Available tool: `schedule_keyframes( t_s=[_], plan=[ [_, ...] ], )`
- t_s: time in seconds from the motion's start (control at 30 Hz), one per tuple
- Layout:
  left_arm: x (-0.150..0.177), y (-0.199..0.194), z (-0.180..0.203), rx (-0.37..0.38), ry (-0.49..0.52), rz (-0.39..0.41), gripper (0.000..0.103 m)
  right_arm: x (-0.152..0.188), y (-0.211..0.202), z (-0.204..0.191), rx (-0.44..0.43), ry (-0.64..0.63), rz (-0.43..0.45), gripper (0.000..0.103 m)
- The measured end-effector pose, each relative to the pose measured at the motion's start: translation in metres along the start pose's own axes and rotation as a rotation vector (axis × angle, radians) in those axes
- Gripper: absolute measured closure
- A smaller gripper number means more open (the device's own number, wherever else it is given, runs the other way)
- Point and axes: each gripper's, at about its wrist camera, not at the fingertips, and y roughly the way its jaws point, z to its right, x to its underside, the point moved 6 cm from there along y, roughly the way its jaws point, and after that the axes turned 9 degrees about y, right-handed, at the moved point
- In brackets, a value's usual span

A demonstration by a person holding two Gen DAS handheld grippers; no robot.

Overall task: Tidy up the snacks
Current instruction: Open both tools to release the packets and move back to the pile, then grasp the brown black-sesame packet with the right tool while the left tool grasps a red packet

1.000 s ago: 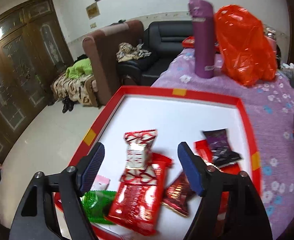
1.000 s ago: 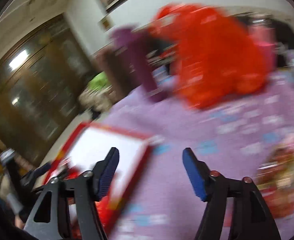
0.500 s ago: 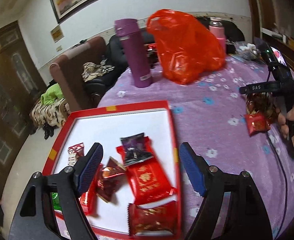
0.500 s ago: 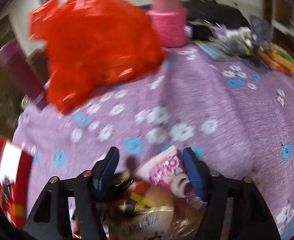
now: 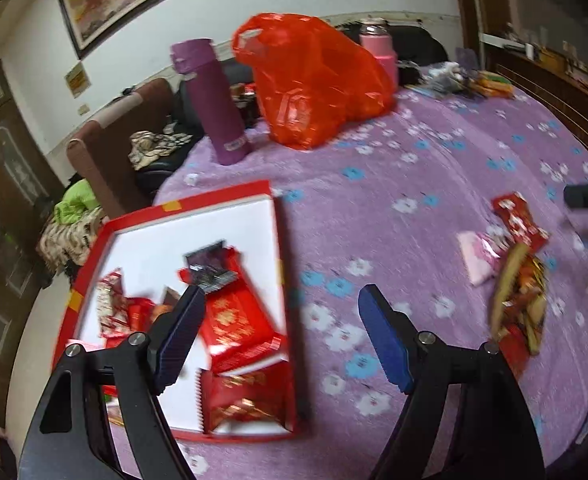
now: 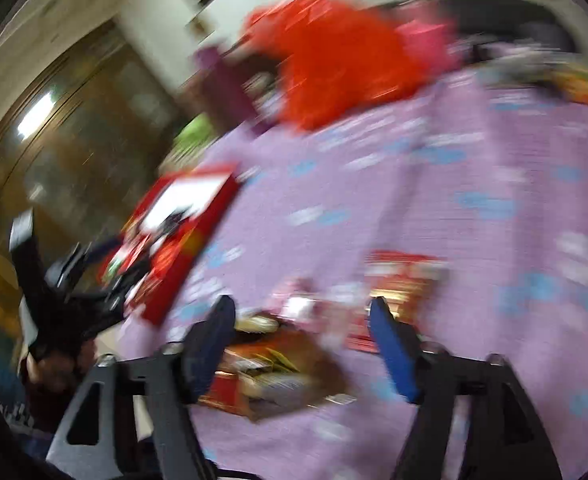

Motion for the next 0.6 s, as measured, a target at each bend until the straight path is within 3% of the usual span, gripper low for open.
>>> schedule_keyframes(
  t_s=[0.07,0.17,0.37,0.53,0.6],
  plan=[
    [0.002,-0.001,0.013,0.035,0.029,-0.004,0.024,0.004,-0.016,0.019,0.044,0.056,0.020,0.028],
    [0.007,-0.004,0.030,0.056,0.075,-0.004,0.024,0.016,-0.024,0.026,0.032,0.091,0.016,0.028],
    [0.016,-0.004,0.033,0.052,0.088,-0.033,0.024,0.039,0.007,-0.032,0.023,-0.120,-0.037,0.029],
    [0.021,-0.004,0.025,0.047,0.069,-0.046,0.024,0.049,0.049,-0.064,0.107,-0.260,-0.070,0.026],
    [0.022,-0.003,0.027,0.058,0.075,-0.049,0.024,0.050,0.057,-0.067,0.169,-0.308,-0.038,0.028]
  ],
)
